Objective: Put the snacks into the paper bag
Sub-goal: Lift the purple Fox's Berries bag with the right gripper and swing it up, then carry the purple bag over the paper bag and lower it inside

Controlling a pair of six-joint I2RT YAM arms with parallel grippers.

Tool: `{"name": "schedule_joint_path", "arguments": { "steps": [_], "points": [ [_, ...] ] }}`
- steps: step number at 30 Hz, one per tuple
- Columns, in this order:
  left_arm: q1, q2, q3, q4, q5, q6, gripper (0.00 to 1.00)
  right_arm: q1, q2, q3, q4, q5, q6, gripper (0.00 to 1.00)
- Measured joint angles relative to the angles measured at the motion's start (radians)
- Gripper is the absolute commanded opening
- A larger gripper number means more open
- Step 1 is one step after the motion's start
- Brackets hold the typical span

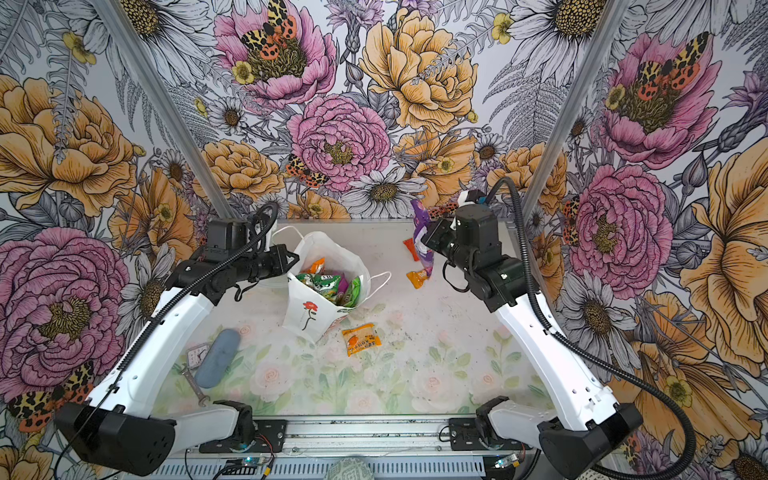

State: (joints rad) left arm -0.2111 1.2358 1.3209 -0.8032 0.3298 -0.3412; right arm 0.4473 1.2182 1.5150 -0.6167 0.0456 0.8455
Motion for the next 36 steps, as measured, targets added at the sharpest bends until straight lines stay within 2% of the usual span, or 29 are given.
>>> {"name": "schedule_joint_path", "arguments": {
  "steps": [7,15,27,36],
  "points": [
    [0.0,0.0,0.0,0.0,0.0,0.0,0.02,0.146,0.074,0.173,0.031,0.04,0.0,0.0],
    [0.0,0.0,0.0,0.0,0.0,0.0,0.02,0.273,0.209,0.228,0.061,0.04,0.003,0.0],
    [0.0,0.0,0.0,0.0,0.0,0.0,0.02,0.401,0.325,0.272,0.119,0.026,0.034,0.0],
    [0.0,0.0,0.0,0.0,0.0,0.0,0.02,0.457,0.357,0.305,0.139,0.019,0.037,0.0]
  ]
}}
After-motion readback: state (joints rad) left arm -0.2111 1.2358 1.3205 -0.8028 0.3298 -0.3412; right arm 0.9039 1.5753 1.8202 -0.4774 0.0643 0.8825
